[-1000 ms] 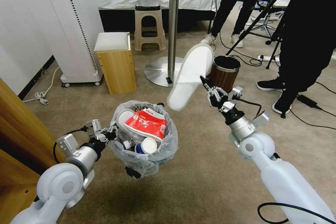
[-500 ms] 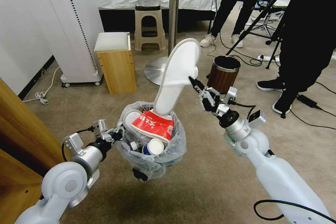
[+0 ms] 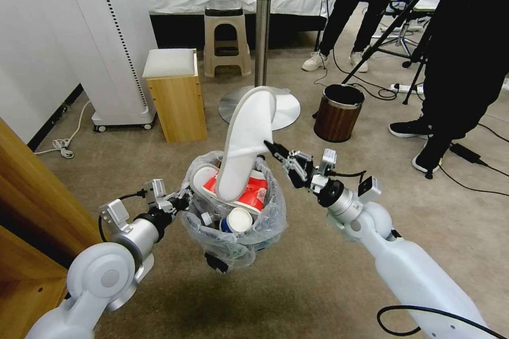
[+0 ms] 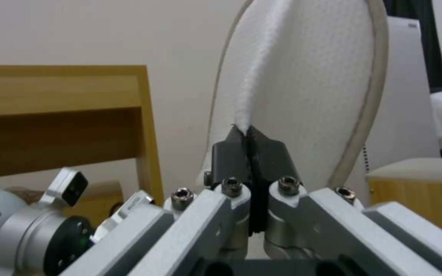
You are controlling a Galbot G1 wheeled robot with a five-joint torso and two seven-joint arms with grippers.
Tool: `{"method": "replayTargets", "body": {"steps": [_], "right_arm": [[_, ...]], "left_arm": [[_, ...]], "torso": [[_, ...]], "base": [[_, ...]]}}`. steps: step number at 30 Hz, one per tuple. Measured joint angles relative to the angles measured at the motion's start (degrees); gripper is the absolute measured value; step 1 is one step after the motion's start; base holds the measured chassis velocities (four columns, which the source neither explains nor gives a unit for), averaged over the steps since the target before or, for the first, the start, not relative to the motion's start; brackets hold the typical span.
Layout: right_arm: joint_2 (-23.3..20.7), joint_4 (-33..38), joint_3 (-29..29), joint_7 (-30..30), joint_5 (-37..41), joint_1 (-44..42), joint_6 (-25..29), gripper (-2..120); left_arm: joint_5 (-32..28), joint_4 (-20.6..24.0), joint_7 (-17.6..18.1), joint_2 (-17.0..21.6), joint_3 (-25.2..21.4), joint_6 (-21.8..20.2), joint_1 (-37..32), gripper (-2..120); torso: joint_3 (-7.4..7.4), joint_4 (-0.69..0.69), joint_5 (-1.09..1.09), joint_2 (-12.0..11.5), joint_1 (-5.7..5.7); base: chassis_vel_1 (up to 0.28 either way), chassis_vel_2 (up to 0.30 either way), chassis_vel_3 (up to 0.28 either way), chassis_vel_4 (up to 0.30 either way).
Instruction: Pick up the trash bin and place the garbage on the floor into it.
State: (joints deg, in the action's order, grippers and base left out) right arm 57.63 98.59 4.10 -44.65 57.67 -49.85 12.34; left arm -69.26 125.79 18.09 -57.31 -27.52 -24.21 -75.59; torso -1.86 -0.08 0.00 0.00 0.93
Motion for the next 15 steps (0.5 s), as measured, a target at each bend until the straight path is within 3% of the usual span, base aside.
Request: {"method": "replayTargets", "body": {"steps": [10,11,15], "right_arm": [[-0.14,0.0,-0.14,-2.16,0.29,-0.45,-1.64,0],[-0.14,-0.05,-0.08,-2.64,0.29,-0.58,-1.74,10],[-0.26,0.0,0.16,-3.59,0.66,-0.98,-2.21,24]], "left_arm": [[0.33,-0.17,-0.14,-0.05,-0.21,0.0,-0.1,3],[0.44,-0.23,-0.16,-0.03,-0.28,0.0,-0.12,3],[0.67,-0.24,-0.26,-0.02,-0.4,0.0,-0.18,3]], "torso": [[0.0,0.0,0.0,0.0,0.0],[0.0,0.0,0.0,0.0,0.0],[0.0,0.0,0.0,0.0,0.0]], "base": [[0.0,0.0,0.0,0.0],[0.0,0.0,0.0,0.0],[0.0,0.0,0.0,0.0]]}}
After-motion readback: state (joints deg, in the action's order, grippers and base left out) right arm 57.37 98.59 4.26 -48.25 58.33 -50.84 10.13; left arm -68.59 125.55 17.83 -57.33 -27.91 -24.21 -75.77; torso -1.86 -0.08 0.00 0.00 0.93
